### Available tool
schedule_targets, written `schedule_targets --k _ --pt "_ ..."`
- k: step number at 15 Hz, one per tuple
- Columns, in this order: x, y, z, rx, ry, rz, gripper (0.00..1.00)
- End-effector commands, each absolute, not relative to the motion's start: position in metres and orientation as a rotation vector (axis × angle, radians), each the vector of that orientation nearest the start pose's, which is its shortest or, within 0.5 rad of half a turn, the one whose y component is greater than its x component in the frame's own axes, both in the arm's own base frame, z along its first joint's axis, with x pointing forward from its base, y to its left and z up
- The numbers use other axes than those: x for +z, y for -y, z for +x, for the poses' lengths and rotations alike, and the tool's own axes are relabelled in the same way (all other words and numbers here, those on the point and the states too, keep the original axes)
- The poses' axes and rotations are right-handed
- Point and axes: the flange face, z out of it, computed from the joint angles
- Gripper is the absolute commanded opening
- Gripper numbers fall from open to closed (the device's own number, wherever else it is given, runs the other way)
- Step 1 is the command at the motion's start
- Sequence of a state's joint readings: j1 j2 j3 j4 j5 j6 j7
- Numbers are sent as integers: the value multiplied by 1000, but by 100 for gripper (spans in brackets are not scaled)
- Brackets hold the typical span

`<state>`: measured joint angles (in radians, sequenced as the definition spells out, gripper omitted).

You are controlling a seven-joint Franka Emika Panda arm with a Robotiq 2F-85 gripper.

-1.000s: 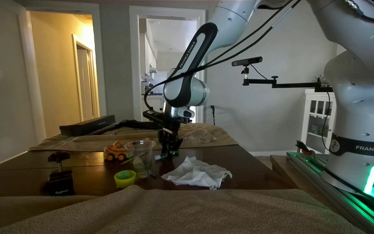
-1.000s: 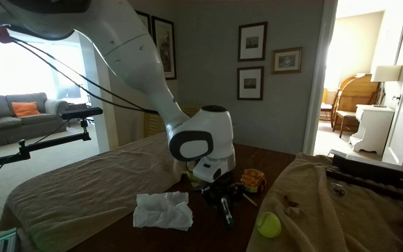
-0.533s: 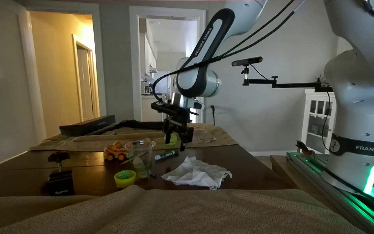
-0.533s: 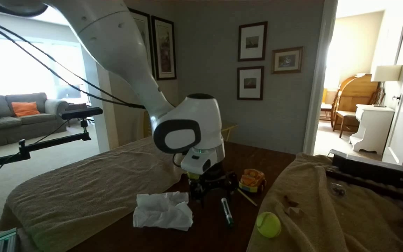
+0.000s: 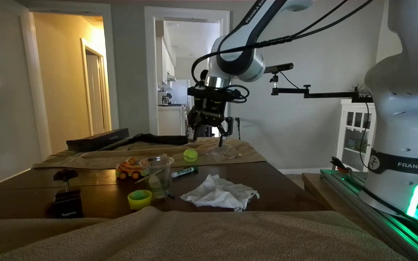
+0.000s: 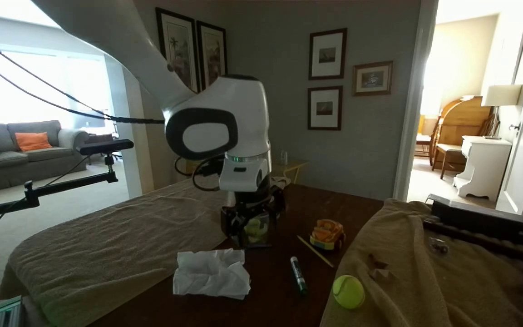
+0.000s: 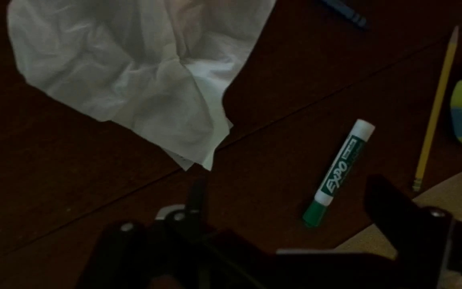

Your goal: Make the cap of the green marker face the right

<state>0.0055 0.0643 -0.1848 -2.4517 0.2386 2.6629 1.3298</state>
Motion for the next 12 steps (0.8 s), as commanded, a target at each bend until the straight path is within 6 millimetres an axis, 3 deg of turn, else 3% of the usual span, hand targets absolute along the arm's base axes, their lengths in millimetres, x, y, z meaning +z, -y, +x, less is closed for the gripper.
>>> schedule_targets --k 1,6,7,10,11,12 --pt "316 98 467 -17 -2013 -2123 100" --pt "319 93 462 130 -1693 -2300 100" --pt "313 99 466 85 -1814 -2279 100" --pt "311 95 465 114 -1732 -2311 100" --pt "311 87 463 227 -1561 -2380 100" --pt "309 81 458 228 -1512 -2439 100"
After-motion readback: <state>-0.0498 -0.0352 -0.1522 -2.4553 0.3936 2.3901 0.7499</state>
